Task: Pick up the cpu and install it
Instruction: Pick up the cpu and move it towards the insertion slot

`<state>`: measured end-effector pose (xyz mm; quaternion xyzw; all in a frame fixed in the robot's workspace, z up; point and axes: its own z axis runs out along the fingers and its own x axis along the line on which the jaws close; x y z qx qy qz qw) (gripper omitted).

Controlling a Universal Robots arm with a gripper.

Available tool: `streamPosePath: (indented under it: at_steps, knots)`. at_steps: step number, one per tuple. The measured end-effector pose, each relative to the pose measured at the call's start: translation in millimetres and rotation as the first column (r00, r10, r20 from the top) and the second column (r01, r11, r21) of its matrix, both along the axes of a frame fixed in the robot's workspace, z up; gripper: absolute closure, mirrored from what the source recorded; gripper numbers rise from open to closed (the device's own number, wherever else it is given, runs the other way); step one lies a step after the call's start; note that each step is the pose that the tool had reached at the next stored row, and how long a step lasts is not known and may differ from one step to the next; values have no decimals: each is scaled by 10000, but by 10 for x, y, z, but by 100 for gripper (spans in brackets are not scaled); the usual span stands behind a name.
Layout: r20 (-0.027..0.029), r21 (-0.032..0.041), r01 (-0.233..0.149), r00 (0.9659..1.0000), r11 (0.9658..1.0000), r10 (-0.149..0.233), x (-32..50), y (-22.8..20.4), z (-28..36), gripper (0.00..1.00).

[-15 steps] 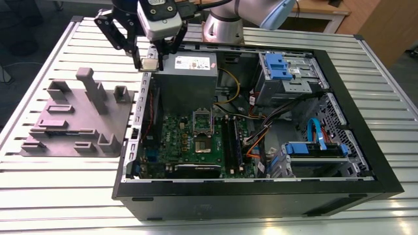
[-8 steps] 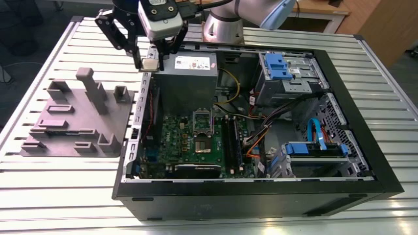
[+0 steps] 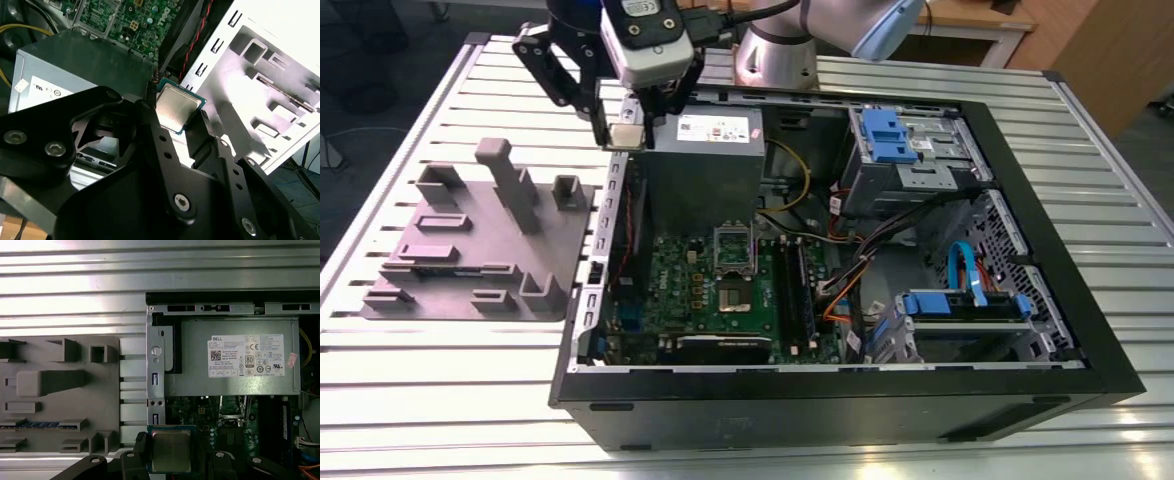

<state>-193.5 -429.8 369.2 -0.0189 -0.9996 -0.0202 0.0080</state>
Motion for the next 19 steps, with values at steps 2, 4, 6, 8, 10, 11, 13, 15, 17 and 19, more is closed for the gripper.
streamPosePath:
  at_steps: [2,4,6,8,10,11,13,15,17,19]
  knots:
    - [1,1,4,10000,10000,-4,2,-17,-1,53]
    - [0,0,6,10000,10000,-6,11,-21,-1,53]
    - [0,0,6,10000,10000,-6,35,-24,0,53]
    - [1,1,5,10000,10000,-5,60,-24,-1,53]
    - [0,1,5,10000,10000,-5,89,-24,-1,53]
    - [0,0,5,10000,10000,-5,104,-24,-1,53]
    - [0,1,5,10000,10000,-5,132,-24,-1,53]
    - [0,0,5,10000,10000,-5,153,-24,-1,53]
    - [1,1,6,10000,10000,-6,174,-24,-1,53]
    - [0,0,6,10000,10000,-6,199,-24,-1,53]
